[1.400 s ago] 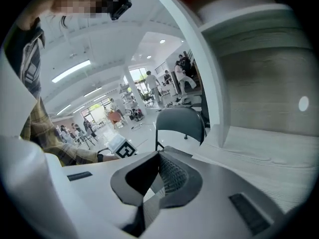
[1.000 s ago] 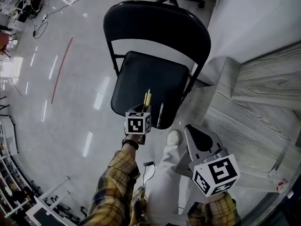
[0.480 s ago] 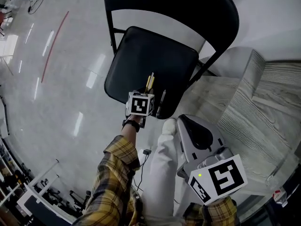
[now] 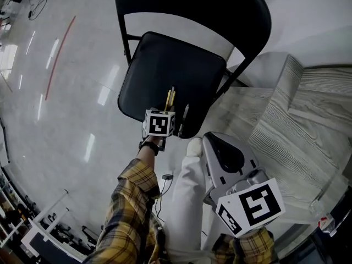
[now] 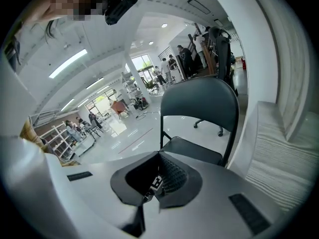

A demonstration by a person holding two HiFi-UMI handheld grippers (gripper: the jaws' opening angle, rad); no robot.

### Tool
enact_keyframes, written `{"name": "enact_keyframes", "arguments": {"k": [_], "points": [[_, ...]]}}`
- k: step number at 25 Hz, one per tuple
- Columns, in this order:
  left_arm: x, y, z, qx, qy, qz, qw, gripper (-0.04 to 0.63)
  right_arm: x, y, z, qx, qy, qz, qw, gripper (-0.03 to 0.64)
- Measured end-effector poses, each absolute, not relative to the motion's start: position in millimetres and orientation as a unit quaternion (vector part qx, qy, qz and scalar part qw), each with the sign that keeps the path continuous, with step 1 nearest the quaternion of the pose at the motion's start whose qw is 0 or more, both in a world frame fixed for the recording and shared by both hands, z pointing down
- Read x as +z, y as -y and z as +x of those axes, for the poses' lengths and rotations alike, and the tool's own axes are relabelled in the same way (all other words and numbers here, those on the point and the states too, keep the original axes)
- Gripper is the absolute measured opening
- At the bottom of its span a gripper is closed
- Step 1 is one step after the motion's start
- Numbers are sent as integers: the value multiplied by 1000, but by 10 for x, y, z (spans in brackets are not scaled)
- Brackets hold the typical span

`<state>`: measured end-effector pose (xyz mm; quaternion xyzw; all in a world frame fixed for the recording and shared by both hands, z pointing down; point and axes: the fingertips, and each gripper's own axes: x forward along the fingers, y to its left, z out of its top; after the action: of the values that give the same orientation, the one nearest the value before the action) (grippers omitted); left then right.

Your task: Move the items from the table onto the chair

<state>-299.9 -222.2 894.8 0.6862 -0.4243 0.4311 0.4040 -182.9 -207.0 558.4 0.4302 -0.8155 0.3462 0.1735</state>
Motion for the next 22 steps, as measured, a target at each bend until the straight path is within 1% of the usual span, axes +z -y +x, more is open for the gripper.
{"name": "enact_keyframes", "arguments": {"k": [7,8,12,16,19,22], "points": [[8321,1987,-3247,394,460,684,407,143,5245,1949,-1646,344,810,444,167,17],[8179,1953,-3269,391,461,687,403,134,5150,1922,-1609,343,810,447,164,17],[7529,1968,-3215,377,458,713,373,40,4755,1794,-1372,330,806,470,144,17],[6698,2075,-2881,344,445,754,341,6,4332,1568,-1002,317,797,501,116,17],[5992,2183,-2514,305,436,785,316,5,3979,1374,-691,297,795,519,103,17],[5328,2165,-2003,260,424,814,301,5,3666,1111,-328,276,794,534,91,17]]}}
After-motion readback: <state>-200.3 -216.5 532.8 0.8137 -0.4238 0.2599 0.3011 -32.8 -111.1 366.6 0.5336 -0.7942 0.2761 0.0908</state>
